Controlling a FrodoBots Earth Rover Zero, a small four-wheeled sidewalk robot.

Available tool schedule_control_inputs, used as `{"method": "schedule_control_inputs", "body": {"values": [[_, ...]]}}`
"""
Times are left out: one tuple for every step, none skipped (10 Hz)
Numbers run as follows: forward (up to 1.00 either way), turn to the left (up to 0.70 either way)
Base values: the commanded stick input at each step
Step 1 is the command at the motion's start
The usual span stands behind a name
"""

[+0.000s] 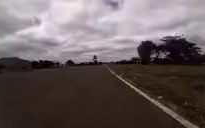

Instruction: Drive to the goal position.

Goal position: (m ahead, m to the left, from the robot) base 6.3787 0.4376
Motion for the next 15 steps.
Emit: {"method": "schedule_control_inputs", "body": {"values": [[0.6, 0.0], [0.6, 0.0], [0.6, 0.0], [0.6, 0.0], [0.6, 0.0], [0.6, 0.0], [0.6, 0.0], [0.6, 0.0], [0.6, 0.0], [0.6, 0.0], [0.6, 0.0], [0.6, 0.0], [0.6, 0.0], [0.6, 0.0], [0.6, 0.0]]}}
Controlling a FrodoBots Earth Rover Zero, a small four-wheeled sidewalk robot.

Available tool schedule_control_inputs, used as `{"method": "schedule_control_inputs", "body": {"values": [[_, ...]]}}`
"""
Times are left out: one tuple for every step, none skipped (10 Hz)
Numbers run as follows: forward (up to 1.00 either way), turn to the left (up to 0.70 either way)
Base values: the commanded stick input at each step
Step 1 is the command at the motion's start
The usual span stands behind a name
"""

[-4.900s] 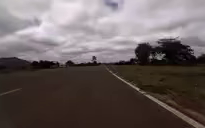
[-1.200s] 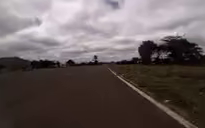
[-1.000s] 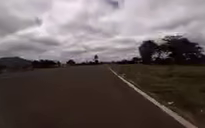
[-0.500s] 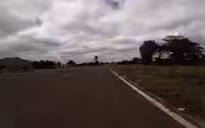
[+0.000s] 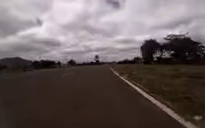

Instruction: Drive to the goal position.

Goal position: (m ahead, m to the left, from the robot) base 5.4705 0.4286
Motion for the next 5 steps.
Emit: {"method": "schedule_control_inputs", "body": {"values": [[0.6, 0.0], [0.6, 0.0], [0.6, 0.0], [0.6, 0.0], [0.6, 0.0]]}}
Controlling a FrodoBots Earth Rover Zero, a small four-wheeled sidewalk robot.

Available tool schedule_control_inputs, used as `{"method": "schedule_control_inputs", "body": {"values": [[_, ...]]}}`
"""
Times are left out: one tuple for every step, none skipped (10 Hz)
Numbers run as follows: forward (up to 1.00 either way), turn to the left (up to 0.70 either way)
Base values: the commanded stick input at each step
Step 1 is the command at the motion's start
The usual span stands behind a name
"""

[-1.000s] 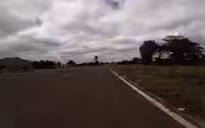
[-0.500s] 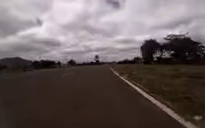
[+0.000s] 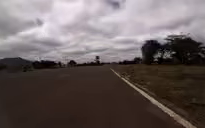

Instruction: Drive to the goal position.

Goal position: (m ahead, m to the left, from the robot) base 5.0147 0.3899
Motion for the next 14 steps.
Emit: {"method": "schedule_control_inputs", "body": {"values": [[0.6, 0.0], [0.6, 0.0], [0.6, 0.0], [0.6, 0.0], [0.6, 0.0], [0.6, 0.0], [0.6, 0.0], [0.6, 0.0], [0.6, 0.0], [0.6, 0.0], [0.6, 0.0], [0.6, 0.0], [0.6, 0.0], [0.6, 0.0]]}}
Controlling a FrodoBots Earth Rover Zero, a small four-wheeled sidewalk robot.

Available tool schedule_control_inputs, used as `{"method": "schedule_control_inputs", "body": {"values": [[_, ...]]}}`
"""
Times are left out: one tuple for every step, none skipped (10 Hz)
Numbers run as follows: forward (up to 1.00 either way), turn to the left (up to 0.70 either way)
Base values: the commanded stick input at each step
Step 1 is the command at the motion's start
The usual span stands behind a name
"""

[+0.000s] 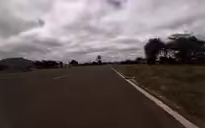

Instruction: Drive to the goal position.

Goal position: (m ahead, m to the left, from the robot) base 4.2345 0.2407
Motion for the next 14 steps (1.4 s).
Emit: {"method": "schedule_control_inputs", "body": {"values": [[0.6, 0.0], [0.6, 0.0], [0.6, -0.15], [0.6, -0.15], [0.6, -0.15], [0.6, -0.15], [0.6, -0.15], [0.6, -0.15], [0.6, -0.15], [0.6, -0.15], [0.6, -0.15], [0.6, -0.15], [0.6, -0.15], [0.6, -0.15]]}}
